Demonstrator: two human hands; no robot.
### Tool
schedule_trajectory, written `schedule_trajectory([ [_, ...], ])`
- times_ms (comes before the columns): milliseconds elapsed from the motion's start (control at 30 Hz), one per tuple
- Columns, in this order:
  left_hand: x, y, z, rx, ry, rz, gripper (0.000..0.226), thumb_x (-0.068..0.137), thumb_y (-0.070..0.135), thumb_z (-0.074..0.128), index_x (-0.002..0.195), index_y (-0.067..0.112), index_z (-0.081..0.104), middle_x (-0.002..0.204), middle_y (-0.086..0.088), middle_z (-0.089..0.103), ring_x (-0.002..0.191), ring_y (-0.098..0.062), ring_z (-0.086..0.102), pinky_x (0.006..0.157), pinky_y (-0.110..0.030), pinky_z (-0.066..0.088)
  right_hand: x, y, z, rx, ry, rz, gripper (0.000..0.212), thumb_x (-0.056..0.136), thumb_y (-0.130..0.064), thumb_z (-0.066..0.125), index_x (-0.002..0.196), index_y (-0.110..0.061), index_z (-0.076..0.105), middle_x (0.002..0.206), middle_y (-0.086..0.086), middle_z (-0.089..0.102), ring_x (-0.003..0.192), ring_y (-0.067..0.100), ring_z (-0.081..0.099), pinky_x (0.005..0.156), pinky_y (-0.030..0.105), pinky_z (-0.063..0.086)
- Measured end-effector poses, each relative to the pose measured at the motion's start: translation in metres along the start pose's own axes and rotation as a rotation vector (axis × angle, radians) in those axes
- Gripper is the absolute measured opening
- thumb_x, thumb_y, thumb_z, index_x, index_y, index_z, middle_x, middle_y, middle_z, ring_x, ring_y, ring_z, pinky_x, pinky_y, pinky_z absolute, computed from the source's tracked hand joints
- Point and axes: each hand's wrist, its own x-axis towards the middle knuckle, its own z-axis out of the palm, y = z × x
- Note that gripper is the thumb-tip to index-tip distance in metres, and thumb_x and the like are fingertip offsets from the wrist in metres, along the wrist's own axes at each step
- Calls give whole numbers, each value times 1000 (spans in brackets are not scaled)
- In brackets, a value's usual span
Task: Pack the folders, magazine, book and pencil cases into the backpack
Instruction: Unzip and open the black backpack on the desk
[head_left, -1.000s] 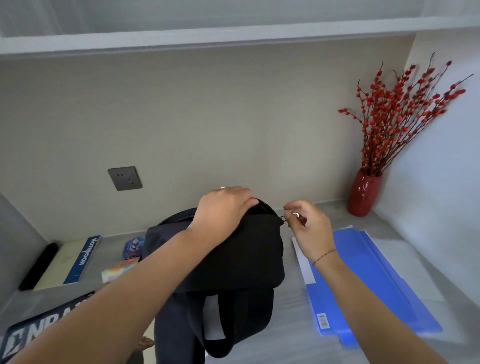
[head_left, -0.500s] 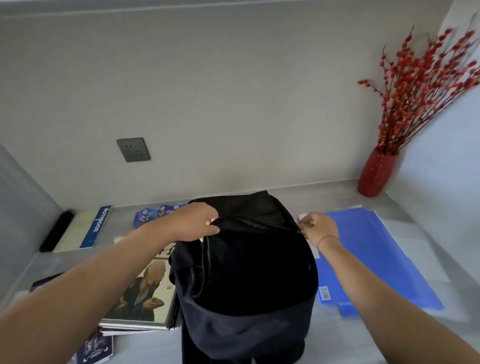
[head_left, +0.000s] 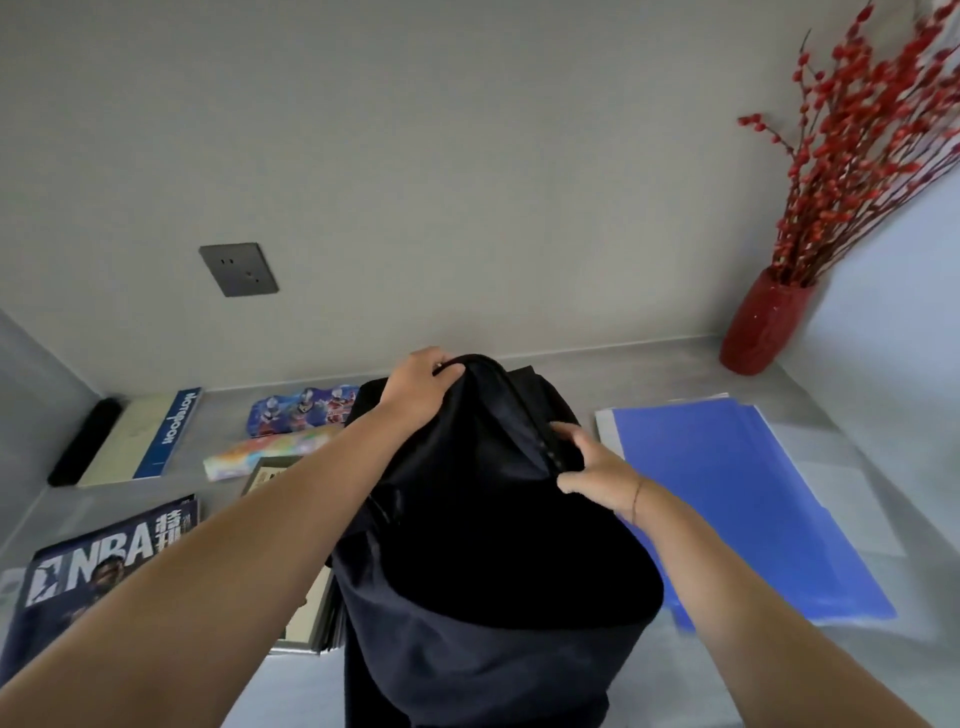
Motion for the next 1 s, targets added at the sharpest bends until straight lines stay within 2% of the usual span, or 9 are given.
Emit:
schedule_trajectory([
  [67, 0, -14, 5, -19, -26, -17, 19, 90, 28, 60, 88, 10, 63, 88, -9, 67, 85, -22, 60, 73, -29, 41, -1, 9, -4, -112, -160, 7, 58, 78, -33, 68, 133, -28, 47, 131, -13, 44, 121, 9, 46, 98, 26, 39],
  [133, -11, -30, 5, -78, -106, -55, 18, 83, 29, 70, 90, 13, 66, 90, -4, 70, 84, -17, 63, 74, -27, 45, 4, 18, -3, -233, -4, 2, 29, 89, -41, 57, 105, -17, 64, 115, -7, 55, 106, 10, 51, 93, 29, 40],
  [300, -66, -94, -6, 0, -523, -208, 29, 66, 29, 83, 92, 25, 71, 86, 12, 74, 82, -4, 67, 72, -17, 51, 27, 26, 0, -132, 465, 96, 50, 98, -33, 41, 63, 2, 46, 65, 23, 43, 68, 32, 45, 56, 35, 36],
  [467, -81, -137, -4, 15, -81, -416, 37, 77, 42, 73, 55, 16, 56, 60, 0, 57, 66, -21, 57, 63, -30, 40, 49, 31, 1, 57, 621, 189, 51, 96, -32, 42, 49, -14, 35, 54, 5, 36, 67, 26, 39, 51, 31, 28],
  [567, -74, -139, 17, -33, 147, -634, 35, 77, 54, 67, 88, 21, 70, 106, -8, 61, 104, -33, 57, 91, -40, 47, 57, 35, 3, -48, 618, 246, 49, 93, -42, 45, 53, -14, 44, 71, 9, 46, 80, 30, 45, 68, 35, 40],
  [633, -70, -136, 36, -63, 203, -765, 55, 74, 55, 69, 113, 17, 61, 129, -16, 45, 120, -39, 44, 103, -44, 38, 58, 39, 5, -30, 561, 276, 45, 85, -57, 52, 86, -12, 62, 109, 14, 52, 105, 34, 50, 89, 39, 42],
  [733, -60, -135, 56, -381, 222, -877, 76, 71, 42, 78, 127, 0, 49, 127, -22, 55, 116, -39, 53, 101, -44, 43, 53, 42, 7, 118, 399, 313, 95, 70, -65, 66, 143, -16, 30, 146, 8, 38, 131, 32, 42, 102, 42, 38],
  [867, -51, -133, 73, -555, 209, -912, 52, 78, 21, 76, 118, -8, 58, 115, -24, 64, 104, -37, 62, 94, -45, 50, 60, 53, 3, -62, 460, 256, 46, 81, -44, 67, 106, -6, 61, 108, 13, 66, 99, 32, 60, 80, 35, 47],
  [1000, -28, -132, 73, -621, 181, -906, 39, 86, 14, 68, 118, -5, 58, 120, -23, 62, 108, -37, 59, 96, -43, 47, 77, 50, -5, -77, 569, 219, 28, 88, -34, 61, 74, -9, 56, 77, 7, 57, 83, 30, 54, 71, 30, 39],
])
